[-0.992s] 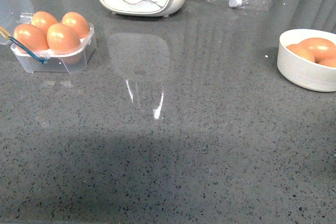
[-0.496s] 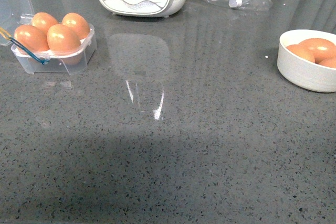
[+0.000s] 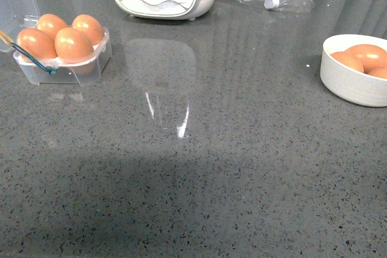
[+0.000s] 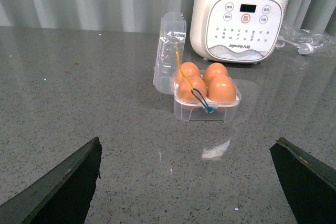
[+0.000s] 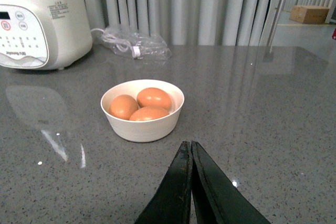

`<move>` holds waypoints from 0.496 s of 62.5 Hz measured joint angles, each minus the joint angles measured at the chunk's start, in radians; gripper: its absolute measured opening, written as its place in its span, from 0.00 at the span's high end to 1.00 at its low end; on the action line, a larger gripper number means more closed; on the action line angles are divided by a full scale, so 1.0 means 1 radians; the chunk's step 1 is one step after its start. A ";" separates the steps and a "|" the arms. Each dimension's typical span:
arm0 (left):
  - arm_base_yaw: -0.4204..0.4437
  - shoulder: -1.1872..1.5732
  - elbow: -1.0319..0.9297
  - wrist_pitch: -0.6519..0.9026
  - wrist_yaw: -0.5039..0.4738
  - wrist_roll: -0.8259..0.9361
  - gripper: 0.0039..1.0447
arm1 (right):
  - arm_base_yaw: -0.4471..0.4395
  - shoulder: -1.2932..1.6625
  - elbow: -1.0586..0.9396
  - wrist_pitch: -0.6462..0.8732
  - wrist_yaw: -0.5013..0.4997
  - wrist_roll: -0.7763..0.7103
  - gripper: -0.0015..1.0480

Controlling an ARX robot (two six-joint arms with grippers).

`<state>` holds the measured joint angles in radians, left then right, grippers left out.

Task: Put egg into box

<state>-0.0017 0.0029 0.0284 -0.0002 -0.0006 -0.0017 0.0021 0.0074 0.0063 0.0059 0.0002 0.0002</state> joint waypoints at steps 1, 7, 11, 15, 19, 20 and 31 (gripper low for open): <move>0.000 0.000 0.000 0.000 0.000 0.000 0.06 | 0.000 -0.002 0.000 -0.001 0.000 0.000 0.97; 0.000 0.000 0.000 0.000 0.000 0.000 0.06 | 0.000 -0.003 0.000 -0.005 0.001 0.000 0.97; 0.000 0.000 0.000 0.000 0.000 0.000 0.06 | 0.000 -0.003 0.000 -0.005 0.000 0.000 0.97; 0.000 0.000 0.000 0.000 0.000 0.000 0.06 | 0.000 -0.003 0.000 -0.005 0.000 -0.001 0.95; 0.000 0.000 0.000 0.000 0.000 0.000 0.06 | 0.000 -0.003 0.000 -0.005 0.000 -0.001 0.86; 0.000 0.000 0.000 0.000 0.000 0.000 0.06 | 0.000 -0.003 0.000 -0.005 0.000 -0.001 0.82; 0.000 0.000 0.000 0.000 0.000 0.000 0.06 | 0.000 -0.003 0.000 -0.005 0.001 -0.001 0.51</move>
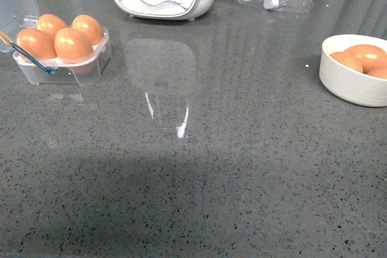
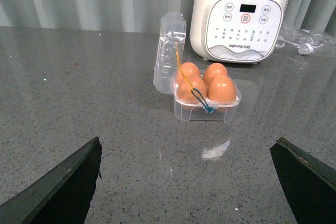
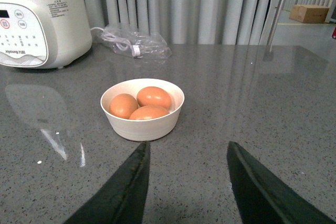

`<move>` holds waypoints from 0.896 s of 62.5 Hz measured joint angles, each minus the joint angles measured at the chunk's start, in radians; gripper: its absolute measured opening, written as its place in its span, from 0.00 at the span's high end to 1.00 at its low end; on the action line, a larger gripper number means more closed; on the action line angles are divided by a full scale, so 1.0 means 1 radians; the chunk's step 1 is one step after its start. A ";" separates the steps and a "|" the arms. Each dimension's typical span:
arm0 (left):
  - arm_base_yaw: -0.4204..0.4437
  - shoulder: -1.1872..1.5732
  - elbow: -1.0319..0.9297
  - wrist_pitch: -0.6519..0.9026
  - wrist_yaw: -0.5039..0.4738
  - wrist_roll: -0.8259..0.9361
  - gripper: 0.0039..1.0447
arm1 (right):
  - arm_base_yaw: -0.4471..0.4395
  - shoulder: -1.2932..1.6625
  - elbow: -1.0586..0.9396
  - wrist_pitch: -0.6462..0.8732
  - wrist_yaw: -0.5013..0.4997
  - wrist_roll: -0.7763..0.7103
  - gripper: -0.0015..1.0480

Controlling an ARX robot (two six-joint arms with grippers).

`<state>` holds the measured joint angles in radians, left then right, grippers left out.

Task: Put egg into box

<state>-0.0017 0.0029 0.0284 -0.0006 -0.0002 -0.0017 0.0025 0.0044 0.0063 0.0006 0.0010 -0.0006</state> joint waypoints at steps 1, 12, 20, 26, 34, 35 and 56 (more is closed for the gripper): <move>0.000 0.000 0.000 0.000 0.000 0.000 0.06 | 0.000 0.000 0.000 0.000 0.000 0.000 0.49; 0.000 0.000 0.000 0.000 0.000 0.000 0.06 | 0.000 0.000 0.000 0.000 0.000 0.000 0.19; 0.000 0.000 0.000 0.000 0.000 0.000 0.06 | 0.000 0.000 0.000 0.000 0.000 0.001 0.06; 0.000 0.000 0.000 0.000 0.000 0.000 0.06 | 0.000 0.000 0.000 0.000 0.000 0.000 0.07; 0.000 0.000 0.000 0.000 0.000 0.000 0.06 | 0.000 0.000 0.000 0.000 0.000 0.000 0.07; 0.000 0.000 0.000 0.000 0.000 0.000 0.06 | 0.000 0.000 0.000 0.000 0.000 0.000 0.07; -0.116 0.252 0.124 -0.344 -0.403 -0.234 0.06 | 0.000 0.000 0.000 0.000 0.000 0.000 0.07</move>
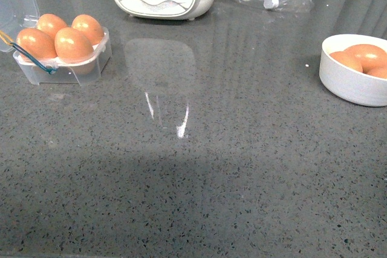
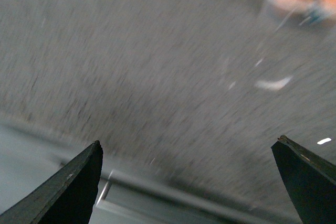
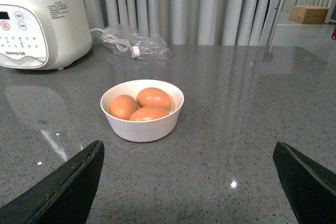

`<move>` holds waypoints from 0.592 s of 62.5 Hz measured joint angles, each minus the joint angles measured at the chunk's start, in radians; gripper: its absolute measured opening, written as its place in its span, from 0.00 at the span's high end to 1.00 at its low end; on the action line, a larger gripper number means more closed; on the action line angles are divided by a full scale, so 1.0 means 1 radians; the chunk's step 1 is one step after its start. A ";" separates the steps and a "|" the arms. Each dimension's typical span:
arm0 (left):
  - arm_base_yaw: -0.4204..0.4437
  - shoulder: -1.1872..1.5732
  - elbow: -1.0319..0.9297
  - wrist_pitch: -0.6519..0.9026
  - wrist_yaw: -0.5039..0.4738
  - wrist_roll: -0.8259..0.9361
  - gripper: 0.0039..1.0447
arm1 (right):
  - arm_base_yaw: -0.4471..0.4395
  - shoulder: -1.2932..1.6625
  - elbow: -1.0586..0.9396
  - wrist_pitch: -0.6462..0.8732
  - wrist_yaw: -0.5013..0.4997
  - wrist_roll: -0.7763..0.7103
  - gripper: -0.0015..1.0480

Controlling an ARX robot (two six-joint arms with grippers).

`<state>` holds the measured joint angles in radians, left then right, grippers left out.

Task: Put egg into box

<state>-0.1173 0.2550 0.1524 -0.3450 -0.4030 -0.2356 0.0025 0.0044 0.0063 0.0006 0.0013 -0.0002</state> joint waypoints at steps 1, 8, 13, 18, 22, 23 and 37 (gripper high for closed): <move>-0.003 0.014 0.000 -0.004 -0.010 -0.011 0.06 | 0.000 0.000 0.000 0.000 0.000 0.000 0.07; -0.016 0.106 0.015 0.042 -0.024 -0.076 0.06 | 0.000 0.000 0.000 0.000 0.000 0.000 0.07; -0.013 0.143 0.046 0.100 -0.008 -0.084 0.06 | 0.000 0.000 0.000 0.000 0.000 0.000 0.07; 0.002 0.189 0.071 0.158 0.028 -0.083 0.06 | 0.000 0.000 0.000 0.000 0.000 0.000 0.07; 0.029 0.248 0.085 0.226 0.072 -0.066 0.06 | 0.000 0.000 0.000 0.000 0.000 0.000 0.07; 0.047 0.277 0.090 0.259 0.095 -0.055 0.06 | 0.000 0.000 0.000 0.000 0.000 0.000 0.07; 0.298 0.659 0.229 0.565 0.363 0.064 0.06 | 0.000 0.000 0.000 0.000 0.000 0.000 0.07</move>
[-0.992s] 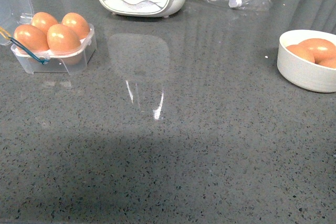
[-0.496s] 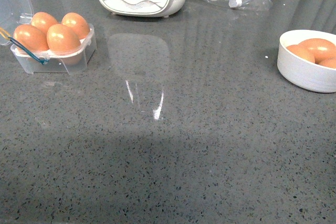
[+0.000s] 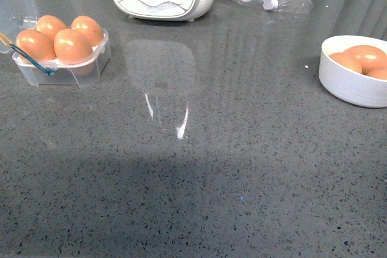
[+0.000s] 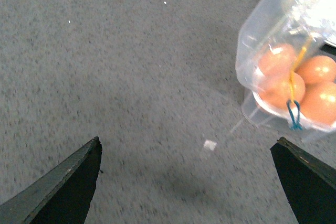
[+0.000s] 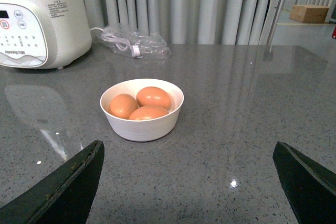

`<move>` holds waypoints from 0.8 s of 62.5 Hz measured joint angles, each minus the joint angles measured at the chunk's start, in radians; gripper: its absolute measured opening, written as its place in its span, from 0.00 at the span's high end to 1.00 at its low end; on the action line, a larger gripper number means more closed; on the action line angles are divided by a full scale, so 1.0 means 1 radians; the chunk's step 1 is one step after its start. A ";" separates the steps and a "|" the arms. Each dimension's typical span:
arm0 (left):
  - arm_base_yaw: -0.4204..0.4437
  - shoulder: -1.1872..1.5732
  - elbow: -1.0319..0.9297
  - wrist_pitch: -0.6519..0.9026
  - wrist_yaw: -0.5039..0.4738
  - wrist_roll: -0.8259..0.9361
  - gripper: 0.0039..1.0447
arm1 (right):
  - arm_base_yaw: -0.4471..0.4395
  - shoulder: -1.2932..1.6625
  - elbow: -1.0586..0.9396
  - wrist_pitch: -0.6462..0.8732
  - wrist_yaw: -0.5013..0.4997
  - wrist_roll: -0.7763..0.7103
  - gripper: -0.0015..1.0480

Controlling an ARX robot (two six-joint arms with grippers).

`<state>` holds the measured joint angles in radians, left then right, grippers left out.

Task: Put egg into box

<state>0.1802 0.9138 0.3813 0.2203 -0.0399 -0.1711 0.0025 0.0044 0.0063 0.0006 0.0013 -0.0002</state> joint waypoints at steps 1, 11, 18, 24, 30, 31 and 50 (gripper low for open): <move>0.017 0.033 0.018 0.015 0.014 0.008 0.06 | 0.000 0.000 0.000 0.000 0.000 0.000 0.07; 0.094 0.253 0.157 0.094 0.053 0.087 0.06 | 0.000 0.000 0.000 0.000 0.000 0.000 0.07; 0.123 0.391 0.266 0.108 0.080 0.119 0.06 | 0.000 0.000 0.000 0.000 0.000 0.000 0.07; 0.127 0.485 0.347 0.105 0.092 0.131 0.06 | 0.000 0.000 0.000 0.000 0.000 0.000 0.07; 0.117 0.561 0.422 0.089 0.111 0.140 0.06 | 0.000 0.000 0.000 0.000 0.000 0.000 0.07; 0.113 0.578 0.440 0.087 0.114 0.140 0.06 | 0.000 0.000 0.000 0.000 0.000 0.000 0.07; 0.045 0.656 0.526 0.091 0.123 0.124 0.06 | 0.000 0.000 0.000 0.000 0.000 0.000 0.07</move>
<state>0.2249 1.5700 0.9070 0.3115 0.0834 -0.0475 0.0021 0.0044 0.0063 0.0006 0.0013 -0.0002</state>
